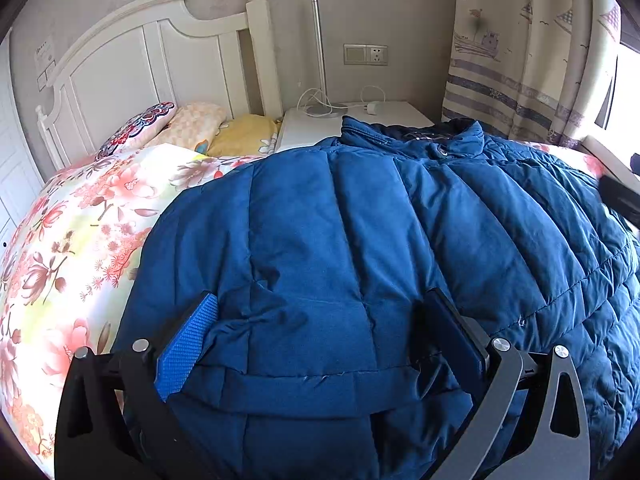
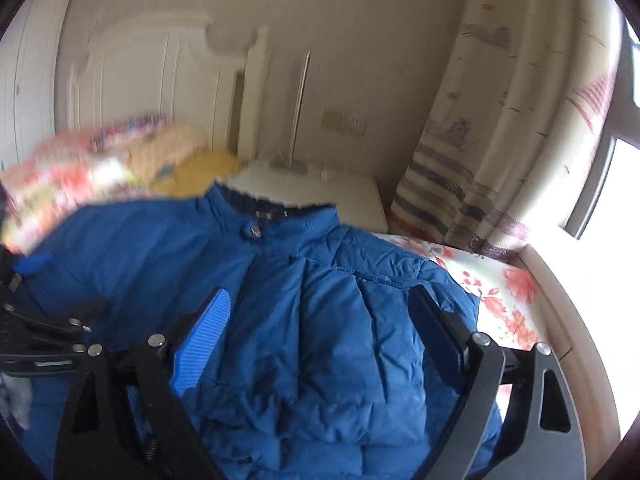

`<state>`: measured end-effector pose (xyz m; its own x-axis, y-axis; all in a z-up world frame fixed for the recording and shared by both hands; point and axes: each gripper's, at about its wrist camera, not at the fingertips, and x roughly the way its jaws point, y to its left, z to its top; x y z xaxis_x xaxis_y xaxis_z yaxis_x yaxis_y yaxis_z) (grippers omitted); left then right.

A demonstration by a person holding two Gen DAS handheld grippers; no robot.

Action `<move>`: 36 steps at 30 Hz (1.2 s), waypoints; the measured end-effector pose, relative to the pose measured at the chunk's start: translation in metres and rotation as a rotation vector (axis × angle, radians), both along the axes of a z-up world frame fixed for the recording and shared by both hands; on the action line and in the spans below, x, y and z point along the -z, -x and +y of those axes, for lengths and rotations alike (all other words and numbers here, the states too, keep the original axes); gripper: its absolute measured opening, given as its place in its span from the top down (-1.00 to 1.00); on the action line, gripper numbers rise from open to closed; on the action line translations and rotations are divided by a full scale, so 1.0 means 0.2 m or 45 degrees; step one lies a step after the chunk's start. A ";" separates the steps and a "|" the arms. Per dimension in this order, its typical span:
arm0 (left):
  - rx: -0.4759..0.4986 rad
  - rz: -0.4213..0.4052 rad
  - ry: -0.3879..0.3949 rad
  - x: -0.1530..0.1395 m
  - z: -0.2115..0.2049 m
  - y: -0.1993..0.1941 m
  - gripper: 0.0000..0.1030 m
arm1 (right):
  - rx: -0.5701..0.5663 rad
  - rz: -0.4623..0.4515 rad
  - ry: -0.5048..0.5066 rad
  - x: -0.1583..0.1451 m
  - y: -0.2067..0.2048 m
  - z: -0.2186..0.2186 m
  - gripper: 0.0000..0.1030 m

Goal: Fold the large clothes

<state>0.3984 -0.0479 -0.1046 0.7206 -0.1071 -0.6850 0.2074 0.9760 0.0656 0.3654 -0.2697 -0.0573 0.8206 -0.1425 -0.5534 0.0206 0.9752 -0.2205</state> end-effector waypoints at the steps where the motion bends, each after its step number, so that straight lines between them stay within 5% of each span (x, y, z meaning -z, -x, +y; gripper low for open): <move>1: 0.000 -0.002 0.001 0.00 0.00 0.00 -0.91 | -0.007 0.019 0.004 0.00 -0.04 0.01 -0.74; 7: 0.008 -0.008 0.020 0.00 0.02 0.01 -0.91 | 0.008 0.259 -0.053 0.28 -0.25 -0.02 -0.82; 10: 0.009 -0.013 0.020 -0.01 0.02 0.02 -0.91 | 0.034 0.308 -0.079 0.26 -0.27 -0.02 -0.80; 16: 0.010 -0.014 0.018 0.00 0.02 0.01 -0.91 | 0.093 0.079 -0.075 0.04 -0.28 -0.01 -0.81; 18: 0.010 -0.015 0.018 0.00 0.02 0.01 -0.91 | 0.093 0.081 -0.080 0.02 -0.34 0.00 -0.81; 23: 0.011 -0.012 0.023 0.00 0.03 0.01 -0.91 | 0.104 0.265 0.004 0.16 -0.55 0.00 -0.82; 28: 0.019 -0.011 0.029 0.00 0.02 0.02 -0.91 | 0.085 0.399 -0.102 0.26 -0.62 -0.07 -0.85; 31: 0.017 -0.009 0.031 0.00 0.02 0.02 -0.91 | 0.115 0.356 -0.096 0.21 -0.57 -0.07 -0.84; 36: 0.018 -0.022 0.021 -0.01 0.01 0.02 -0.91 | 0.099 0.123 -0.148 0.13 -0.24 -0.04 -0.86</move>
<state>0.3936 -0.0452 -0.1029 0.7305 -0.1287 -0.6707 0.2205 0.9739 0.0533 0.4125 -0.2783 -0.0841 0.7519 -0.1341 -0.6455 0.0813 0.9905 -0.1110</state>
